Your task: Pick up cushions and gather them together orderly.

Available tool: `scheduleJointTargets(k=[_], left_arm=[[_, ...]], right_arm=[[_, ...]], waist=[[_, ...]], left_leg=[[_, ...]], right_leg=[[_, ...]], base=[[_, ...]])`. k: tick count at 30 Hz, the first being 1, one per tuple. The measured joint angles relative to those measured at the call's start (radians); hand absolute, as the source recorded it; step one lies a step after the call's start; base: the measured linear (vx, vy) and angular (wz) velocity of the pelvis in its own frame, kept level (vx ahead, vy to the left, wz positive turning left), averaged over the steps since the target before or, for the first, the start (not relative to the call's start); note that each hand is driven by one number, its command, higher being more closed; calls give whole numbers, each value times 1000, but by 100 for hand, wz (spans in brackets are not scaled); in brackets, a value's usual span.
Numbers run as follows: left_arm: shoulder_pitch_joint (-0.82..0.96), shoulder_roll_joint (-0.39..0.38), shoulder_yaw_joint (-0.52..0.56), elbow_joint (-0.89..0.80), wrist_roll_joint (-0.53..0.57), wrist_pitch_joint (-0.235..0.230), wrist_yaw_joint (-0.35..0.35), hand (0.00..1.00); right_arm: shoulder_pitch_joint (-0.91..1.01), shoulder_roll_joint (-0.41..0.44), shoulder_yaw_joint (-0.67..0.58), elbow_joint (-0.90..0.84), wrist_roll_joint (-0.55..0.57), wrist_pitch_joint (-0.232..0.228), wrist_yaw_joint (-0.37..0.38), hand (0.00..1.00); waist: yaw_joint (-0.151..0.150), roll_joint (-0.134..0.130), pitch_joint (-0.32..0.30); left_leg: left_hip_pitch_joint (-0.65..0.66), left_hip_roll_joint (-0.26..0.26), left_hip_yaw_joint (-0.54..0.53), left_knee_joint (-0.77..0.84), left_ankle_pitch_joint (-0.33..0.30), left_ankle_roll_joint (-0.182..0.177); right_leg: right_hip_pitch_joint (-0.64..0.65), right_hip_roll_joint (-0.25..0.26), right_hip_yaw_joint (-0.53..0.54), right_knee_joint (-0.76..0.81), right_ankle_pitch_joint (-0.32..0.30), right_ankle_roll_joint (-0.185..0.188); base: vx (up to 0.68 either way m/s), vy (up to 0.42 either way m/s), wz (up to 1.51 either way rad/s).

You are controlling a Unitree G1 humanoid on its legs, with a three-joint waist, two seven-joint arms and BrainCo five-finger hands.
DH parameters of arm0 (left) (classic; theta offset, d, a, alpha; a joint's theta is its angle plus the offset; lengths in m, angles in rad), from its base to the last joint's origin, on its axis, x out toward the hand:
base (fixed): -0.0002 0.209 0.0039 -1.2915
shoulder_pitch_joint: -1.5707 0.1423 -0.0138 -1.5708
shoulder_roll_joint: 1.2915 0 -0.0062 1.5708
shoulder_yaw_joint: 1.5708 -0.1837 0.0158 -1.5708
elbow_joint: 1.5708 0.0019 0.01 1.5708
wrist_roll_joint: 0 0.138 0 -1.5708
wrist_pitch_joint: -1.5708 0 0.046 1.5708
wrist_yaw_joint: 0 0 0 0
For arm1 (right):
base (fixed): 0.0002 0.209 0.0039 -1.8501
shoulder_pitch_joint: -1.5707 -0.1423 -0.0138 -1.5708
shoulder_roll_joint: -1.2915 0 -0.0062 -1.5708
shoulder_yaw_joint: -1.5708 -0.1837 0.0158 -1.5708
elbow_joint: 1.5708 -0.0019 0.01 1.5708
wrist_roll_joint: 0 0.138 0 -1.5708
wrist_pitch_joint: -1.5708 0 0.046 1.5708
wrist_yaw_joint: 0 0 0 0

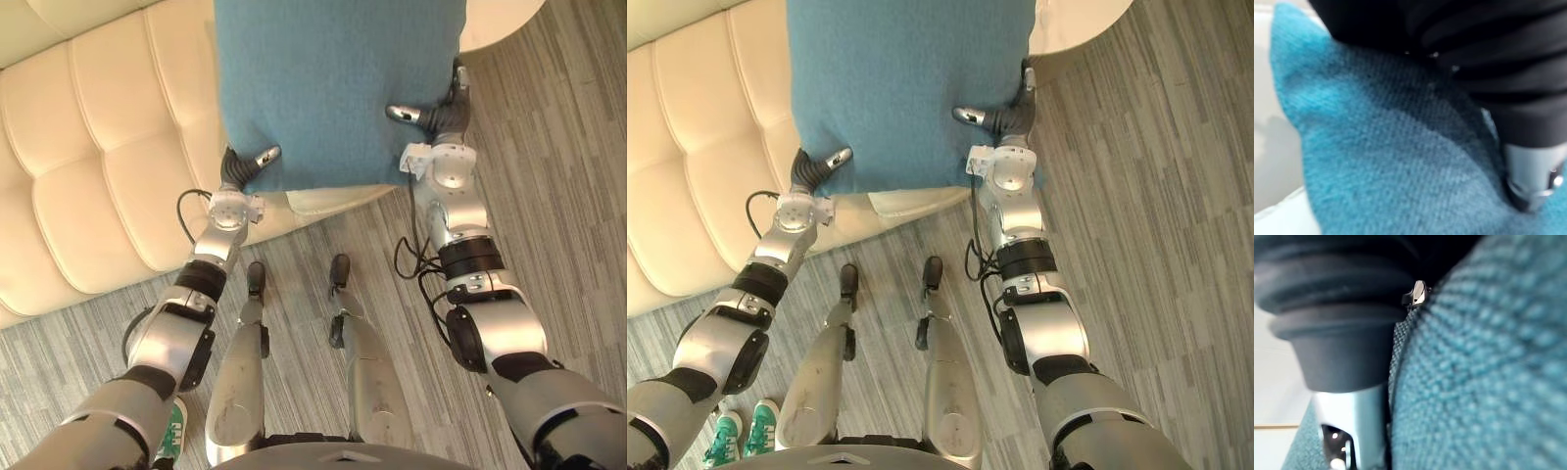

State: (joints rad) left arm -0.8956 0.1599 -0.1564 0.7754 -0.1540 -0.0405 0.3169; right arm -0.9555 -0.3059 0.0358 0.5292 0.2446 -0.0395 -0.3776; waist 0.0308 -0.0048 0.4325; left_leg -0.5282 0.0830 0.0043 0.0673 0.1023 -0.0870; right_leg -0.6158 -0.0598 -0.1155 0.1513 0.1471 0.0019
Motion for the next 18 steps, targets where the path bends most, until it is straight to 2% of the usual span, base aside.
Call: scheduleJointTargets(k=[5,11,14,18], left_arm=[[-23,26,19,-42,-22,0,26,100],[-23,40,31,-136,-41,0,41,100],[-16,36,29,-140,-81,-1,43,100],[76,35,15,-262,-80,-1,49,100]], right_arm=[[-23,-13,34,-46,30,-2,-4,100],[-38,-20,56,-95,67,-14,-3,100],[16,-16,70,-132,82,-24,-3,100],[148,-1,77,-254,80,-25,-2,100]], waist=[[5,0,0],[5,0,0],[6,0,0],[14,0,0]], left_leg=[[-14,23,11,0,14,-14],[-2,25,22,2,15,-15],[46,25,26,1,20,-22],[103,24,25,-6,16,-27]], right_leg=[[-15,16,-11,-1,8,-8],[-6,16,-9,2,8,-9],[40,16,-12,4,-3,-12],[75,10,-23,59,-51,-14]], base=[[-4,-36,-2],[1,-4,-1],[37,-9,8],[39,-26,11]])
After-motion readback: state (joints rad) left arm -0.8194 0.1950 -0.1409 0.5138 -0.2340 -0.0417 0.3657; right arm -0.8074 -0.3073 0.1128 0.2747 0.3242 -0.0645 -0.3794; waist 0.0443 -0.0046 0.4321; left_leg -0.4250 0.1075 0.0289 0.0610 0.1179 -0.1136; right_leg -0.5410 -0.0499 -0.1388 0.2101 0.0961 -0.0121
